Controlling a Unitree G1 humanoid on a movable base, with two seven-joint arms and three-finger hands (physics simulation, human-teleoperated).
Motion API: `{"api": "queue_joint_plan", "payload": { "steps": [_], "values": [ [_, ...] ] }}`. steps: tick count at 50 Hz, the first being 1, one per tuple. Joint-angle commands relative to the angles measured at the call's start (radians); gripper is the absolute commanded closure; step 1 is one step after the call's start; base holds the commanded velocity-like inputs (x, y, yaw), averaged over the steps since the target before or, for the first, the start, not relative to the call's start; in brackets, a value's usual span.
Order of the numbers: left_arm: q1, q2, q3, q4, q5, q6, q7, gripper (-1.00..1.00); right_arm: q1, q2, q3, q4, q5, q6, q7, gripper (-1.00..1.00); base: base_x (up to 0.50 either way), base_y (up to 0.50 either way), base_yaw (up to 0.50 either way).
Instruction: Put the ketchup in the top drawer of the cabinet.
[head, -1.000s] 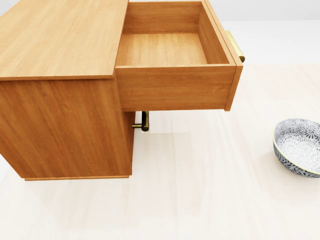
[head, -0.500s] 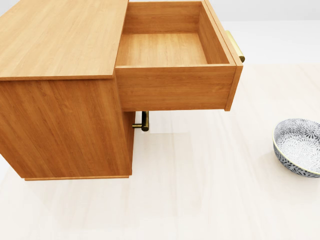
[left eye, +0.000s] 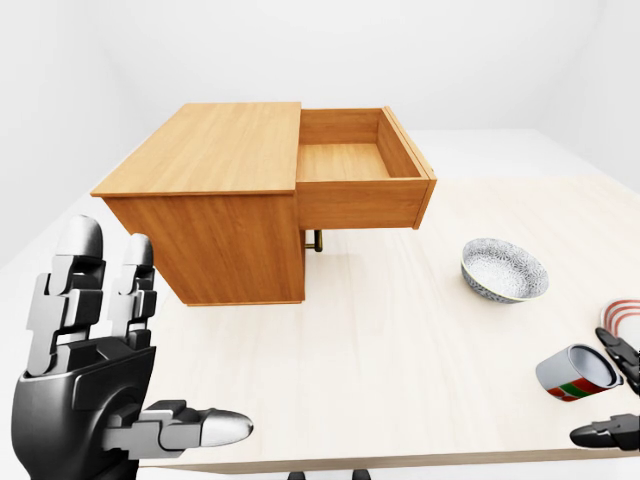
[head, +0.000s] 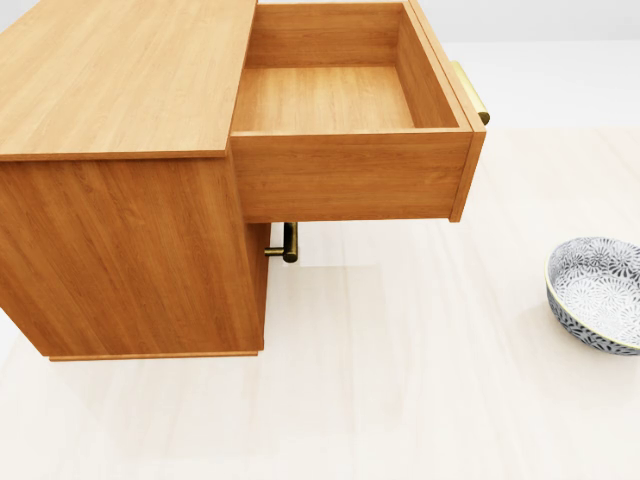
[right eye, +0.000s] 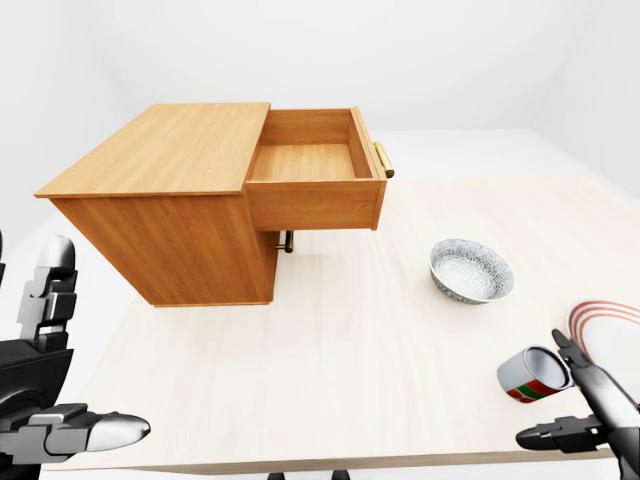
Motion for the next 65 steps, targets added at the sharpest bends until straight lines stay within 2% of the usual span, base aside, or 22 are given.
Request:
{"api": "queue_joint_plan", "payload": {
  "steps": [1, 17, 19, 20, 21, 22, 23, 46, 53, 60, 65],
  "values": [
    [-0.005, -0.006, -0.001, 0.000, 0.009, 0.000, -0.006, -1.00, 0.007, -0.001, 0.011, 0.032, -0.006, 0.000, 0.000, -1.00, 0.00, 0.00, 0.00],
    [0.004, -0.019, -0.013, 0.000, 0.027, 0.000, -0.020, -1.00, 0.011, 0.007, 0.026, 0.038, -0.011, 0.000, 0.000, -1.00, 0.00, 0.00, 0.00],
    [0.000, -0.018, -0.007, 0.000, 0.023, 0.000, -0.020, -1.00, 0.010, 0.006, 0.027, 0.048, -0.008, 0.000, 0.000, -0.71, 0.00, 0.00, 0.00],
    [-0.001, -0.018, -0.006, 0.000, 0.023, 0.000, -0.020, -1.00, 0.011, 0.006, 0.027, 0.050, -0.005, 0.000, 0.000, -0.24, 0.00, 0.00, 0.00],
    [-0.002, -0.018, -0.006, 0.000, 0.022, 0.000, -0.019, -1.00, 0.011, 0.007, 0.027, 0.051, -0.004, 0.000, 0.000, 0.08, 0.00, 0.00, 0.00],
    [-0.001, -0.016, -0.007, 0.000, 0.021, 0.000, -0.017, -1.00, 0.010, 0.007, 0.026, 0.053, -0.002, 0.000, 0.000, 0.72, 0.00, 0.00, 0.00],
    [0.002, -0.015, -0.009, 0.000, 0.020, 0.000, -0.016, -1.00, 0.009, 0.006, 0.026, 0.054, 0.000, 0.000, 0.000, 1.00, 0.00, 0.00, 0.00],
    [0.009, -0.006, -0.016, 0.000, 0.016, 0.000, -0.005, -1.00, 0.010, 0.028, 0.040, -0.016, -0.017, 0.000, 0.000, 1.00, 0.00, 0.00, 0.00],
    [0.011, -0.011, -0.011, 0.000, 0.015, 0.000, -0.012, -1.00, 0.006, 0.060, 0.040, -0.173, -0.069, 0.000, 0.000, 1.00, 0.00, 0.00, 0.00],
    [0.015, 0.004, -0.014, 0.000, 0.002, 0.000, 0.003, -1.00, -0.018, 0.080, 0.042, -0.396, -0.143, 0.000, 0.000, 1.00, 0.00, 0.00, 0.00],
    [0.017, 0.014, -0.010, 0.000, -0.011, 0.000, 0.011, -1.00, -0.051, 0.082, 0.054, -0.459, -0.186, 0.000, 0.000, 1.00, 0.00, 0.00, 0.00]
  ]
}}
